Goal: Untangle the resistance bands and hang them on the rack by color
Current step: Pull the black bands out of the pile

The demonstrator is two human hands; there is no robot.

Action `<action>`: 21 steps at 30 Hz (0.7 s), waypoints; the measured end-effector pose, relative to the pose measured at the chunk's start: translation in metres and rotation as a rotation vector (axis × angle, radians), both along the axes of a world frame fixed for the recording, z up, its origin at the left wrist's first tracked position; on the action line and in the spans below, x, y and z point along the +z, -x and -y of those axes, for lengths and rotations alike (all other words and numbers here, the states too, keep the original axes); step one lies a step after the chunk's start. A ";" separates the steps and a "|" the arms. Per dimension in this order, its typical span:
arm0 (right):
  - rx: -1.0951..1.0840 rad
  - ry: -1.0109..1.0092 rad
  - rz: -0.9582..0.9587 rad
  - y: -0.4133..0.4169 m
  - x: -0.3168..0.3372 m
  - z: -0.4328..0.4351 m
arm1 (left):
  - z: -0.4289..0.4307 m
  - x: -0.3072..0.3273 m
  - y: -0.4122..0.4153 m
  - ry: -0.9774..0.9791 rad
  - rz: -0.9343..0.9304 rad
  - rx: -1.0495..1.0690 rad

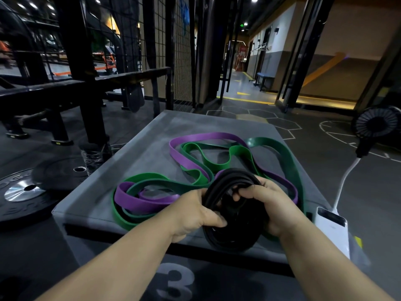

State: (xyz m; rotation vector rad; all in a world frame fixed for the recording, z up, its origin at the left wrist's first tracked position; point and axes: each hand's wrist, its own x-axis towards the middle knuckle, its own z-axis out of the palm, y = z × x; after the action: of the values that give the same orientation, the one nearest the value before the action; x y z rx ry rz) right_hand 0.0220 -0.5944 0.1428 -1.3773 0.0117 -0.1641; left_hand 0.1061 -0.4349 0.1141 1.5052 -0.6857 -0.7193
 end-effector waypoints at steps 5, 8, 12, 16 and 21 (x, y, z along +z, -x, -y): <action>-0.010 0.003 -0.037 0.000 0.002 0.004 | -0.003 0.006 0.007 0.065 -0.022 -0.091; -0.028 -0.002 -0.072 0.001 0.002 0.005 | -0.003 0.007 0.010 0.151 -0.054 -0.132; 0.035 -0.024 -0.075 0.001 -0.001 0.004 | -0.002 0.009 0.014 0.241 -0.100 -0.167; 0.057 -0.041 -0.077 0.001 0.000 0.006 | -0.001 0.007 0.013 0.358 -0.251 -0.106; 0.035 0.029 -0.048 0.003 0.005 0.002 | -0.004 0.010 0.013 0.483 -0.316 -0.046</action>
State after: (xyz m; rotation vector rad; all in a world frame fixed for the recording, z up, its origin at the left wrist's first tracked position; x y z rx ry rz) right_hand 0.0193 -0.5963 0.1483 -1.4090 0.0251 -0.1026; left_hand 0.0927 -0.4313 0.1244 0.9131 -0.5995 -0.7425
